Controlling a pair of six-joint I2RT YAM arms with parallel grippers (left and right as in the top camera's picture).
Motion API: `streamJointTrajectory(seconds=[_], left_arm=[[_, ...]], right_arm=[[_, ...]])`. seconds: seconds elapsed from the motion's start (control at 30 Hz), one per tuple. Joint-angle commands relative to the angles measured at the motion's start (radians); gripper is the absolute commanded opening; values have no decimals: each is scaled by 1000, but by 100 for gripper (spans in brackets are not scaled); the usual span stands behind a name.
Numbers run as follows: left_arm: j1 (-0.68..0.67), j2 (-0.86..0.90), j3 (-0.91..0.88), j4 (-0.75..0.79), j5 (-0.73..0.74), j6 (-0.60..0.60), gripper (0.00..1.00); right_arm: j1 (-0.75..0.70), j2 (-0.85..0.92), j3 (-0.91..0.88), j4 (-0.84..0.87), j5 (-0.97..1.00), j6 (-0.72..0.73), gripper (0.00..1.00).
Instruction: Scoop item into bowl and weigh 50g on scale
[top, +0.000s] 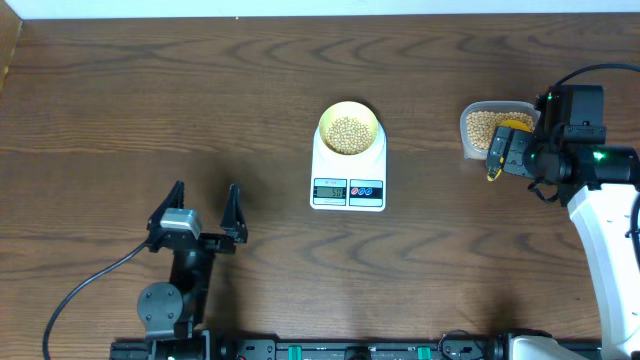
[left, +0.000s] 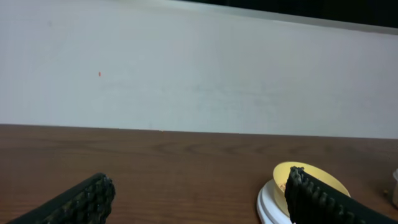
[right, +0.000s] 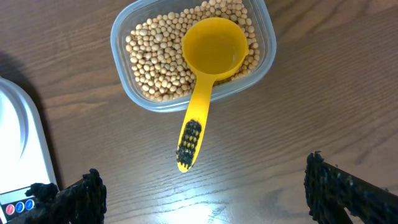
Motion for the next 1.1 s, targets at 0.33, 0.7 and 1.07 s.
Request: streamJointTrajectory(seconds=[0.33,0.7,1.07], left_arm=[[40,-127,-86,19,8,-69,90],[53,-146,-86,-63,-23,-70,90],[53,-146,-85,-277,-106,-142,90]], right_arm=[[3,-10,2,0,11,-13,99],[3,-10,2,0,11,-13,99],[3,-10,2,0,11,-13,99]])
